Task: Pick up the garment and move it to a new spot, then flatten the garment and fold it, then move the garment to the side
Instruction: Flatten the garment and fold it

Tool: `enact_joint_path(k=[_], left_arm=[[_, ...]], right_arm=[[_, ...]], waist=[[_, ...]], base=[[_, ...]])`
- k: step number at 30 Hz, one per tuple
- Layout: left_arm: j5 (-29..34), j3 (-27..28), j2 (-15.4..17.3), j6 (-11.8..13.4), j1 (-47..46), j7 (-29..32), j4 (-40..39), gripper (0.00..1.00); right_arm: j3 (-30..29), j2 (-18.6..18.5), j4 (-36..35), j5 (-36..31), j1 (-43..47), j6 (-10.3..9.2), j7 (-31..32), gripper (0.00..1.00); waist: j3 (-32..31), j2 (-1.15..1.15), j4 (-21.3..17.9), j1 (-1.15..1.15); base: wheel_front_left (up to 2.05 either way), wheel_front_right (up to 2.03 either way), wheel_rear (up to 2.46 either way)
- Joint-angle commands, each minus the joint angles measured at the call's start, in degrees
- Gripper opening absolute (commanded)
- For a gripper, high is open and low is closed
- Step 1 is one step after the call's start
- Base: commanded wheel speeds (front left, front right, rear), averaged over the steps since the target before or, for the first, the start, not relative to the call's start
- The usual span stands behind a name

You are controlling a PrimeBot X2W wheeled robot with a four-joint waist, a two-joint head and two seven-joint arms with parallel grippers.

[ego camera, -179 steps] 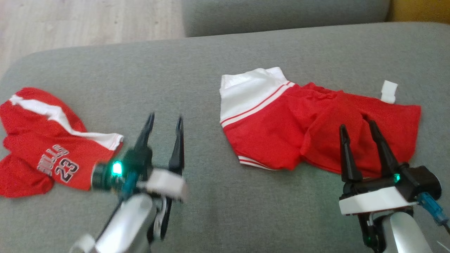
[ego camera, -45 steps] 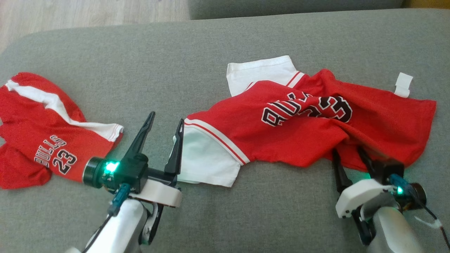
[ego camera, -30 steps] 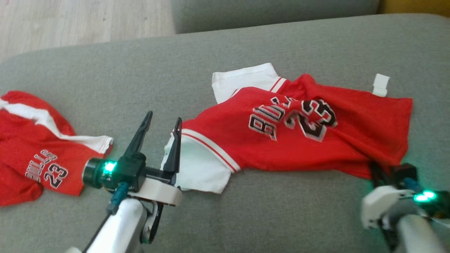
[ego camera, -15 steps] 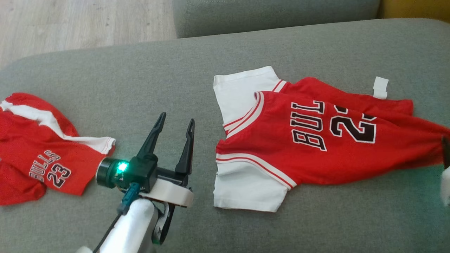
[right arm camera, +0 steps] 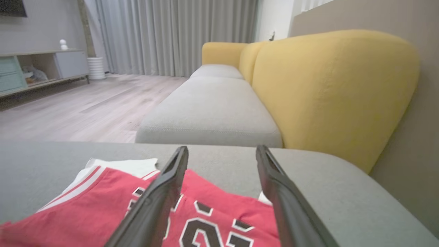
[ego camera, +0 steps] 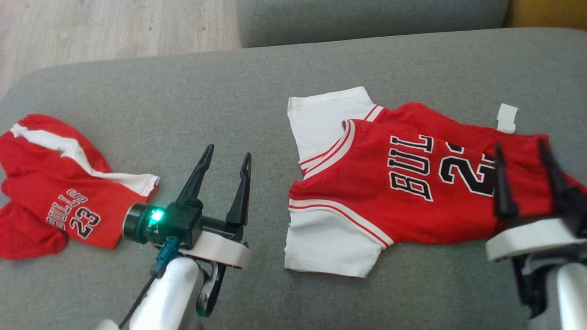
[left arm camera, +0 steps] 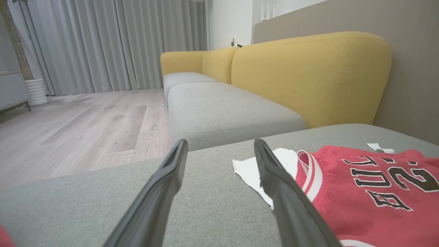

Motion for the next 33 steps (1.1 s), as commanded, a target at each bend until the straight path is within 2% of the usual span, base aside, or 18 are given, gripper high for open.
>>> enact_joint_path(k=[1,7,11,14,21,25,30,31,32,33], left_arm=[[0.6,2.2,0.0,-0.3,-1.1,-0.5,-1.5,1.00],[1.2,2.5,-0.7,-1.0,-2.1,-0.5,-1.6,1.00],[1.5,2.1,-1.3,-1.5,-3.3,-0.5,-1.6,1.00],[1.7,1.6,-1.8,-2.0,-4.5,-0.5,-1.4,1.00],[1.4,-0.2,-2.6,-2.6,-6.7,-0.5,-0.8,1.00],[0.9,-1.2,-2.7,-2.5,-7.3,-0.5,-0.7,1.00],[-0.3,-2.4,-2.8,-1.9,-7.9,-0.5,-1.1,1.00],[-0.5,-2.5,-2.8,-1.7,-8.1,-0.5,-1.3,1.00],[-0.8,-2.7,-2.8,-1.5,-8.3,-0.5,-1.4,1.00],[-1.0,-2.8,-2.8,-1.3,-8.6,-0.5,-1.6,1.00]], right_arm=[[1.9,-0.4,-1.2,-0.1,-0.8,-0.05,-0.6,1.00],[4.4,-1.1,0.7,0.1,-6.4,-0.05,2.1,1.00],[7.5,-3.7,4.4,1.8,-14.2,-0.05,8.6,1.00],[10.5,-6.8,10.3,4.4,-21.5,-0.05,14.7,1.00],[22.4,-15.1,24.6,18.2,-33.7,-0.05,27.9,1.00],[29.8,-20.3,29.3,23.7,-36.9,-0.05,31.5,1.00],[37.8,-24.1,31.9,31.4,-38.6,-0.05,35.5,1.00],[39.3,-24.9,31.9,32.7,-39.1,-0.05,36.2,0.73],[40.7,-25.8,31.8,33.8,-39.6,-0.05,36.7,0.00],[41.9,-26.8,31.6,34.6,-40.2,-0.05,36.6,0.00]], waist=[[0.2,0.00,0.3,0.00],[2.6,0.00,2.3,0.00],[5.9,0.00,4.5,0.00],[8.2,0.00,6.5,0.00],[11.3,0.00,11.9,0.00],[12.0,0.00,14.0,0.00],[12.6,0.00,15.5,0.00],[12.8,0.00,15.7,0.00],[13.1,0.00,15.8,0.00],[13.3,0.00,15.9,0.00]], base=[[0.00,0.00,0.00],[0.00,0.00,0.00],[0.00,0.00,0.00],[0.00,0.00,0.00],[0.00,0.00,0.00],[0.00,0.00,0.00],[0.00,0.00,0.00],[0.00,0.00,0.00],[0.00,0.00,0.00],[0.00,0.00,0.00]])
